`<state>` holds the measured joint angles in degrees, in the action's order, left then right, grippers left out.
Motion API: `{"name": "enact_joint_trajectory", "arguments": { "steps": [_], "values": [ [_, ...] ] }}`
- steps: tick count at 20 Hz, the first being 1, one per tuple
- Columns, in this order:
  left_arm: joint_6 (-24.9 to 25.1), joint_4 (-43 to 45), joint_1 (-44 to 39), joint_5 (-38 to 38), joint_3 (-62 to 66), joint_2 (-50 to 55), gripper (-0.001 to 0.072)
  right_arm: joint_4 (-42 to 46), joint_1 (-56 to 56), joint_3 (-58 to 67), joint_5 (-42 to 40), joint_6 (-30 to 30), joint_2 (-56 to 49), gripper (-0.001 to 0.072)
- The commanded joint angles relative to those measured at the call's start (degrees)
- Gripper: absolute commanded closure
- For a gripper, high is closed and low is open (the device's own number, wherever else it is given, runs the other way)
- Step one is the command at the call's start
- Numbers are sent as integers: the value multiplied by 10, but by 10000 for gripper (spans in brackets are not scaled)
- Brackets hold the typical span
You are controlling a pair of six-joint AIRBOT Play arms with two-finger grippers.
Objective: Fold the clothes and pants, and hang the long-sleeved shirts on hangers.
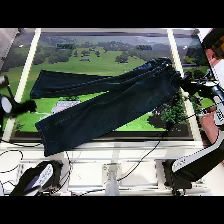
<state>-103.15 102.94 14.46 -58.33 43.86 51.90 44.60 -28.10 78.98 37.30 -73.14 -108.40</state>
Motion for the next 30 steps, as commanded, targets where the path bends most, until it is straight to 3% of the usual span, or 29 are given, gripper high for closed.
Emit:
{"name": "enact_joint_trajectory", "arguments": {
  "steps": [1, 7, 13, 16, 19, 21, 24, 27, 30],
  "values": [
    [-56, -14, 14, -6, -107, -41, 110, 3, 6, 1, -7, 6, 1, 643],
    [-49, 2, 23, -62, -118, -40, 107, 4, 6, 1, -3, 6, 1, 643],
    [16, -92, 54, -35, -119, 22, 109, 5, 6, 1, -4, 6, 1, 643],
    [16, -101, 54, 6, -118, 76, 117, 6, 6, 1, -3, 6, 1, 643],
    [16, -144, 53, 61, -117, 87, 315, 6, 6, 1, 1, 6, 1, 643],
    [16, -145, 54, 80, -116, 87, 616, 9, 6, 1, 5, 9, 9, 643],
    [17, -143, 54, 108, -115, 87, 680, 30, 6, 1, 11, 9, 35, 643],
    [25, -141, 54, 110, -82, 82, 680, 93, 6, 1, 54, 8, 71, 644],
    [70, -123, 56, 109, -1, 55, 682, 167, 6, 1, 136, 8, 111, 644]
  ]
}}
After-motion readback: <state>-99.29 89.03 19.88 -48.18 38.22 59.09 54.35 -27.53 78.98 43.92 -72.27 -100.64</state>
